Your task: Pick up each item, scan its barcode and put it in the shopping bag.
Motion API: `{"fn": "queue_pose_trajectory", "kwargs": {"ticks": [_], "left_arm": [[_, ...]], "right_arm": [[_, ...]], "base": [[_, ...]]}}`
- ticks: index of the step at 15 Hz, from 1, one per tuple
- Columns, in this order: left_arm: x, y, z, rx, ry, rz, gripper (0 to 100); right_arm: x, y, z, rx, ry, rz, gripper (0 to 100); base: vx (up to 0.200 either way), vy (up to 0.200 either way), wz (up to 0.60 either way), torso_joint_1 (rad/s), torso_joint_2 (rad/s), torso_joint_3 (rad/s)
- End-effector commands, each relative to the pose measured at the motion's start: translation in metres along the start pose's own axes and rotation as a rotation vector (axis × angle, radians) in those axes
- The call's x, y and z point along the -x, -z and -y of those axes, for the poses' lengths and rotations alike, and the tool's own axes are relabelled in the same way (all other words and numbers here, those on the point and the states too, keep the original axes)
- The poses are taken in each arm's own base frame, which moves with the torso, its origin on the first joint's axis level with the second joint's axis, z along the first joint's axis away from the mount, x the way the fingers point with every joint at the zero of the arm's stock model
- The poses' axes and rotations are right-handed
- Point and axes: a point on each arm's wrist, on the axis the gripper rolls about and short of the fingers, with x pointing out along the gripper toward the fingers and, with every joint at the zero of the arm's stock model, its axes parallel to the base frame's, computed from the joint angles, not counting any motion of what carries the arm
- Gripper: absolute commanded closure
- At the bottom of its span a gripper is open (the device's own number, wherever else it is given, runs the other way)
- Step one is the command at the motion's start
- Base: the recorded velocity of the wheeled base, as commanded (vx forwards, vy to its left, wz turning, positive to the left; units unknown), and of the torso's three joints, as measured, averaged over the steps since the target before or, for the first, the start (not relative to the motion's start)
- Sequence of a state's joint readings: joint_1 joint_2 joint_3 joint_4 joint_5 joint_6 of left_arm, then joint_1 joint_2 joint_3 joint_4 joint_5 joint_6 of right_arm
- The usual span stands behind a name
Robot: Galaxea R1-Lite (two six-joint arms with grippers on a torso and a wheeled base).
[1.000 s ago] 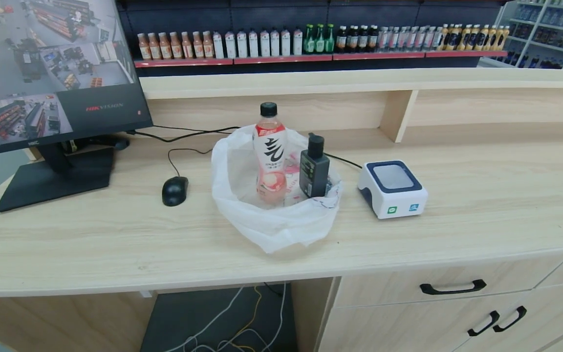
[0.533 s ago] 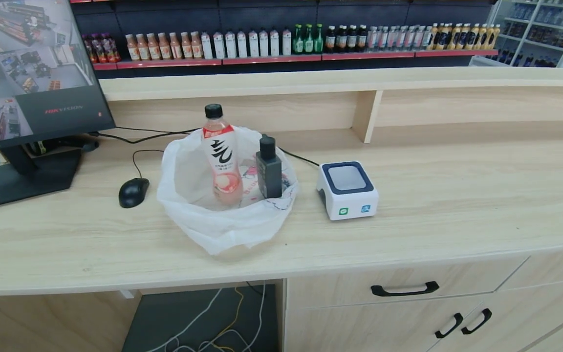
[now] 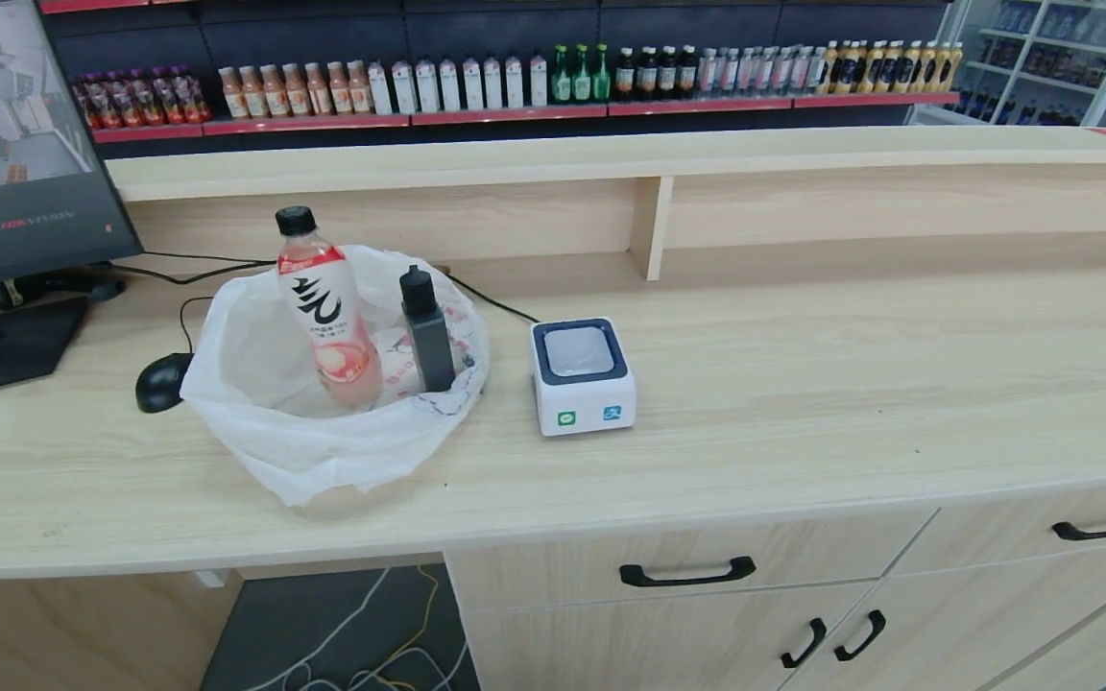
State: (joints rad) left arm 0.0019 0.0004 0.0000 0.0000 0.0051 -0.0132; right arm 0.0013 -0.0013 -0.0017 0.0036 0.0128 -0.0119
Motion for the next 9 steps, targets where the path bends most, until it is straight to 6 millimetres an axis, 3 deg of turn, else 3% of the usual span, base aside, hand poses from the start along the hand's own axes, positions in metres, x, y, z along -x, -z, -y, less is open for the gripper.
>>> {"fn": "queue_pose_trajectory", "kwargs": {"ticks": [1, 9], "left_arm": [[0.0, 0.0, 0.0, 0.001, -0.001, 0.0, 0], [0.0, 0.0, 0.0, -0.001, -0.001, 0.0, 0]], "right_arm": [[-0.0001, 0.0, -0.0001, 0.0, 0.0, -0.001, 0], [-0.0001, -0.0002, 0.0, -0.001, 0.0, 0.001, 0]], "base": [[0.0, 0.0, 0.0, 0.0, 0.0, 0.0], [0.0, 0.0, 0.0, 0.0, 0.0, 0.0]]}}
